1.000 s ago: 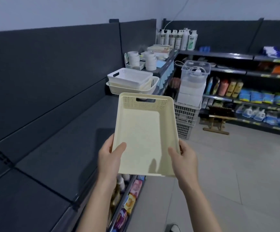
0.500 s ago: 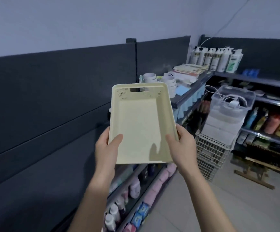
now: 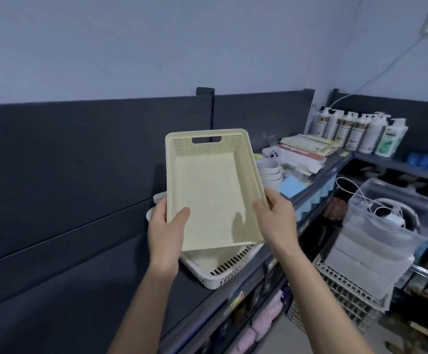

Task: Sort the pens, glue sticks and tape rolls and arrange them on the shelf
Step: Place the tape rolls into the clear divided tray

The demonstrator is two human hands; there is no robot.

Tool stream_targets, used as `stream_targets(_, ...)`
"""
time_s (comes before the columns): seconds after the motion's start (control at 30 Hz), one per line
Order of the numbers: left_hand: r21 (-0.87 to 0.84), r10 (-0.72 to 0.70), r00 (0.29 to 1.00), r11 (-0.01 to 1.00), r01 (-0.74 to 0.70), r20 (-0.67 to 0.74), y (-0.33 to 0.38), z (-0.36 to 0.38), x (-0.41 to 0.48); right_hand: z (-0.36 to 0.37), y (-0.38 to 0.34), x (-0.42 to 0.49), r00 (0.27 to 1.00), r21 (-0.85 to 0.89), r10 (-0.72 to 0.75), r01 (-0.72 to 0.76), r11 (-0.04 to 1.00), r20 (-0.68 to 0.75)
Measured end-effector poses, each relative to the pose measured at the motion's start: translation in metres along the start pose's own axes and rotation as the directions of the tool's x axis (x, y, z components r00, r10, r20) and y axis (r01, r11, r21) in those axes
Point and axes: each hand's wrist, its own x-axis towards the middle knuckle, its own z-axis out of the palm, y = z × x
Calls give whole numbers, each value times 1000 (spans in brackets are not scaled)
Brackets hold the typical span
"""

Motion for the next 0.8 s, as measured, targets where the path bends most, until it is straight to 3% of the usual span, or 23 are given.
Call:
stream_targets(0.37,153,-17,980,987,48,-199,-42,48,53,33,64,106,966,52,-38,26,998,257)
stream_targets(0.6,234,-49,916,960,153,-398,-58,69,44,51,105,138,861,-60,-83,131,990,502)
stream_targets(0.8,321,-35,852,917,234,-522,-67,85,36,49,124,145,770,15,-108,127,992,629)
